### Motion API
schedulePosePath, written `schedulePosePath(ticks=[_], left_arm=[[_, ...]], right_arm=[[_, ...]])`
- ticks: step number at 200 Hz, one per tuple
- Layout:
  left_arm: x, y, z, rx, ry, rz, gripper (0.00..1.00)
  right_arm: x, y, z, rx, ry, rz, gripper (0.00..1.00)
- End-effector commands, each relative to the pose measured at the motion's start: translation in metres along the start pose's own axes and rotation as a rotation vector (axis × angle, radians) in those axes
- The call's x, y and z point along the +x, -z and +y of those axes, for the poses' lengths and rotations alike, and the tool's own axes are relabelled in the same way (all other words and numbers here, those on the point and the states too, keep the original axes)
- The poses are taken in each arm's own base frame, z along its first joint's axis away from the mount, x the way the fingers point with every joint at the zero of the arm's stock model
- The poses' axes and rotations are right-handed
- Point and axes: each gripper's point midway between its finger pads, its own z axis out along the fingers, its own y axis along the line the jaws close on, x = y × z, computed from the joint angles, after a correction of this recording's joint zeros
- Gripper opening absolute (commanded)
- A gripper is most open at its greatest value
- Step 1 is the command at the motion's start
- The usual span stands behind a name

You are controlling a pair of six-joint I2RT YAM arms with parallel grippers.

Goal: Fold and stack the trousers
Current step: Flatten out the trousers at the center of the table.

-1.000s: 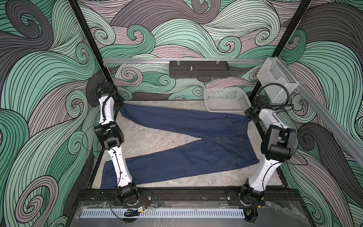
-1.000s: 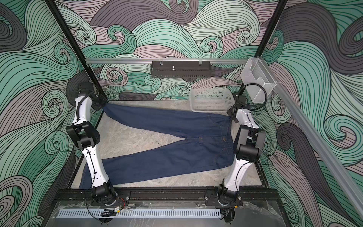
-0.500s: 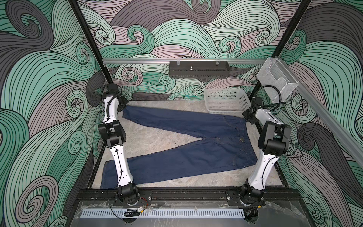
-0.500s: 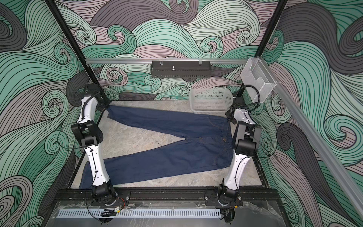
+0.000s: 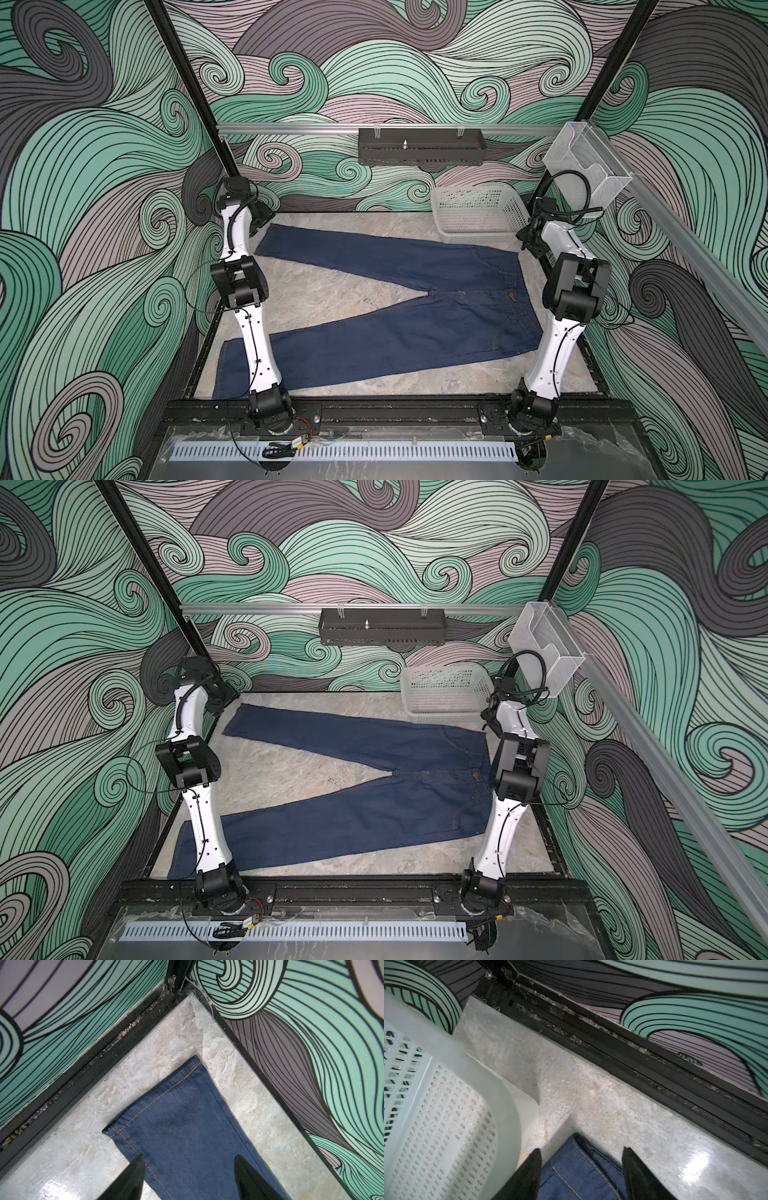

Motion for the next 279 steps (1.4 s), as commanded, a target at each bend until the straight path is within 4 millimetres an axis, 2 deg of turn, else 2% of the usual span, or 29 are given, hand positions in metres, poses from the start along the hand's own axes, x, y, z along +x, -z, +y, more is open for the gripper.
schedulePosePath(ticks=[1,20,31,44,54,71,85,102,117,143,185,212,241,258,279], left_arm=[[-0.033,0.093,-0.009,0.063,0.026,-0.119,0.75],[-0.018,0.127,0.015,0.043,0.066,-0.070,0.75],[0.002,0.139,0.030,0.037,0.094,-0.013,0.73],[0.030,0.153,0.045,0.034,0.112,0.047,0.72],[0.056,0.158,0.071,-0.052,0.150,0.086,0.71],[0.102,0.169,0.101,-0.126,0.164,0.177,0.70],[0.142,0.176,0.128,-0.201,0.183,0.268,0.71],[0.178,0.173,0.151,-0.250,0.210,0.346,0.71],[0.200,0.168,0.171,-0.304,0.243,0.405,0.71],[0.228,0.154,0.200,-0.389,0.279,0.483,0.71],[0.253,0.129,0.227,-0.469,0.315,0.551,0.73],[0.252,0.123,0.235,-0.484,0.336,0.561,0.74],[0.246,0.120,0.234,-0.464,0.348,0.552,0.74],[0.245,0.118,0.233,-0.454,0.345,0.562,0.74],[0.246,0.118,0.233,-0.448,0.339,0.569,0.74]], right_arm=[[-0.012,0.060,-0.005,-0.028,0.016,-0.055,0.70],[0.007,0.090,-0.018,-0.050,0.036,-0.023,0.72],[0.025,0.104,-0.025,-0.067,0.047,0.002,0.74],[0.055,0.114,-0.033,-0.102,0.059,0.064,0.75],[0.081,0.117,-0.043,-0.103,0.036,0.127,0.75],[0.131,0.119,-0.061,-0.077,0.013,0.288,0.75],[0.170,0.123,-0.068,-0.071,0.043,0.411,0.74],[0.204,0.126,-0.078,-0.051,0.097,0.466,0.74],[0.223,0.124,-0.090,-0.028,0.107,0.496,0.74],[0.240,0.116,-0.114,0.040,0.101,0.522,0.74],[0.262,0.100,-0.159,0.173,0.001,0.588,0.74],[0.270,0.100,-0.192,0.229,-0.102,0.612,0.74],[0.269,0.107,-0.223,0.266,-0.177,0.543,0.75],[0.264,0.112,-0.229,0.246,-0.197,0.501,0.74],[0.247,0.125,-0.214,0.173,-0.204,0.456,0.72]])
